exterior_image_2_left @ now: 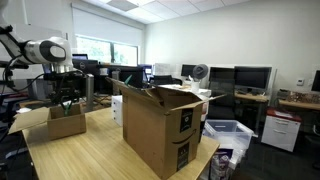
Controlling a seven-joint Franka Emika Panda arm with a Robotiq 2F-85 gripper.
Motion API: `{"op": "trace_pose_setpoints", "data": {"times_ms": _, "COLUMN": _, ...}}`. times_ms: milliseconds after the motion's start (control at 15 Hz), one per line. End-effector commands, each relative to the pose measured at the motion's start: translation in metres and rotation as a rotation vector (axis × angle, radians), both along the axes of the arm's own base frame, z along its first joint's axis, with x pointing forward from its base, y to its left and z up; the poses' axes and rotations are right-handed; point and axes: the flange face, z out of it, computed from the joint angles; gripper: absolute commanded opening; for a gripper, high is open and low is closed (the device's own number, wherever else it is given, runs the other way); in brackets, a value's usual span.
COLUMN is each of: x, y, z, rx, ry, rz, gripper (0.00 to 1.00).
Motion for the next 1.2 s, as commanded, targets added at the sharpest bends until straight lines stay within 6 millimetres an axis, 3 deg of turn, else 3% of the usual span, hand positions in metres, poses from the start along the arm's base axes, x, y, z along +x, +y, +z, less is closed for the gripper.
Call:
{"op": "trace_pose_setpoints", "data": {"times_ms": 0, "x": 0.006, "y": 0.03, "z": -0.001, "rx": 0.008, "ry": 0.03, "rz": 0.102, "gripper": 0.08}}
{"op": "trace_pose_setpoints", "data": {"times_ms": 200, "x": 0.011, "y": 0.056, "z": -0.006, "rx": 0.009, "ry": 0.046, "rz": 0.171, "gripper": 0.08}}
{"op": "trace_pose_setpoints", "data": {"times_ms": 533, "x": 0.028, "y": 0.081, "z": -0.023, "rx": 0.027, "ry": 0.066, "rz": 0.23, "gripper": 0.08}}
{"op": "trace_pose_setpoints", "data": {"times_ms": 867, "x": 0.043, "y": 0.091, "z": -0.045, "rx": 0.025, "ry": 0.1, "rz": 0.251, "gripper": 0.08}}
{"op": "trace_pose_setpoints", "data": {"times_ms": 1133, "x": 0.056, "y": 0.087, "z": -0.067, "rx": 0.008, "ry": 0.137, "rz": 0.231, "gripper": 0.08}}
